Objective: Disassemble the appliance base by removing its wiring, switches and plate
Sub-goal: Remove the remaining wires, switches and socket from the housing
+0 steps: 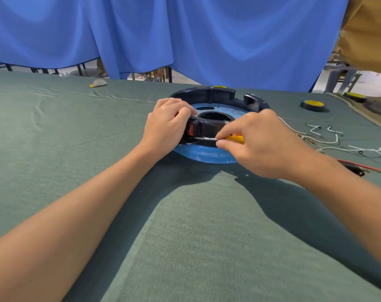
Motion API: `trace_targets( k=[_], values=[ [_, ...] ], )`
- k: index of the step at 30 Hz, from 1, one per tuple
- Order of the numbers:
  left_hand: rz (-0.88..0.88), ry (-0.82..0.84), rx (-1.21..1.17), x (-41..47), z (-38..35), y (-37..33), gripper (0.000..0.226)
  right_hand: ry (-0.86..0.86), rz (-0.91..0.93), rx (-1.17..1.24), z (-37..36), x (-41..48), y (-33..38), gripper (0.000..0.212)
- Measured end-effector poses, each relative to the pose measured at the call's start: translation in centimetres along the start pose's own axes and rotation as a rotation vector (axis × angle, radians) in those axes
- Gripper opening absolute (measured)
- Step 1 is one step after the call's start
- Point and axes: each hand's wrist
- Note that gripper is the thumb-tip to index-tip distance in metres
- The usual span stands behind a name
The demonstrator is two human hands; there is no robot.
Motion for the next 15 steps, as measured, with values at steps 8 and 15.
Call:
trace_targets(
  k=[8,15],
  values=[
    [-0.016,0.036,-0.071,0.3,0.7,0.4,0.029,0.037,-0.114,0.392,-3.7,-0.9,-0.5,0.017],
    [-0.049,0.063,-0.1,0.2,1.2,0.9,0.026,-0.071,-0.024,0.454,-3.4,-1.7,-0.9,0.014]
  ],
)
Point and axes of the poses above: each hand's wrist, its own x-axis towards the middle knuckle, its own z-axis out of the back of the hand, y = z × x, and after that the axes turned 8 degrees about -z, right-handed
